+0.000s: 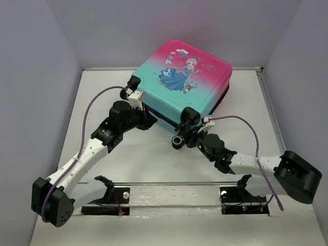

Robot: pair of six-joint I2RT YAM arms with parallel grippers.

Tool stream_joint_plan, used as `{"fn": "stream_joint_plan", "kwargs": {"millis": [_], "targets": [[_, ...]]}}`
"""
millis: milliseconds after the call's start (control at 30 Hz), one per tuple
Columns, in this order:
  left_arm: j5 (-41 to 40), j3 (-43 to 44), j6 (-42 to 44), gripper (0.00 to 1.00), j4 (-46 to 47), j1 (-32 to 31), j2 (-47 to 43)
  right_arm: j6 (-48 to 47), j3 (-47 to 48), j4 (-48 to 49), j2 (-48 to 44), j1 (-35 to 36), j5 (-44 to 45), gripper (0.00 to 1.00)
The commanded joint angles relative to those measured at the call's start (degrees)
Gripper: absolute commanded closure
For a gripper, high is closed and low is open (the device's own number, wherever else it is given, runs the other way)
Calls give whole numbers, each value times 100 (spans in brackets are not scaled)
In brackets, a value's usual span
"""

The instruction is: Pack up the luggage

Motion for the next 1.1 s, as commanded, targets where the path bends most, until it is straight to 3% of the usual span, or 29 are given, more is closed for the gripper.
{"fn": "stream_joint_plan", "kwargs": {"millis": [0, 33, 67, 133, 167, 300, 467, 567, 667, 700, 767, 800, 833, 900, 1067], "targets": [[-195, 773, 221, 85, -448, -30, -339, 143, 88, -116, -571, 28, 952, 93], [103, 809, 160, 76, -423, -100, -269, 125, 150, -275, -658, 28, 813, 93], [567, 800, -23, 59, -327, -205, -137, 116, 177, -381, -685, 28, 742, 93], [660, 774, -121, 40, 24, -784, -49, 230, 107, -364, -738, 28, 495, 93], [668, 774, -235, 24, 104, -960, 13, 256, 72, -364, -738, 28, 451, 93], [906, 870, -499, 4, 552, -1488, 714, 397, -86, -224, -738, 28, 197, 93], [889, 1396, -394, 3, 632, -1893, 1498, 362, -184, -223, -966, 28, -6, 93], [608, 1616, -350, 7, 632, -1928, 1762, 318, -245, -276, -1125, 28, -76, 93], [422, 1767, -517, 27, 878, -1928, 2052, 327, -342, -250, -1335, 28, -155, 93], [449, 1915, -578, 48, 1079, -1946, 2253, 344, -411, -259, -1484, 28, -164, 93], [484, 2239, -814, 66, 1282, -1972, 2473, 344, -499, -267, -1652, 28, -173, 93], [510, 2389, -903, 83, 1378, -1990, 2587, 353, -543, -241, -1722, 28, -182, 93], [554, 2574, -991, 88, 1562, -2060, 2841, 344, -596, -198, -1758, 28, -191, 93], [554, 3230, -1236, 94, 1686, -2183, 3236, 309, -597, -66, -1671, 28, -252, 93], [607, 5163, -1554, 94, 1784, -2735, 4108, 204, -501, 934, -777, 238, -104, 93]]}}
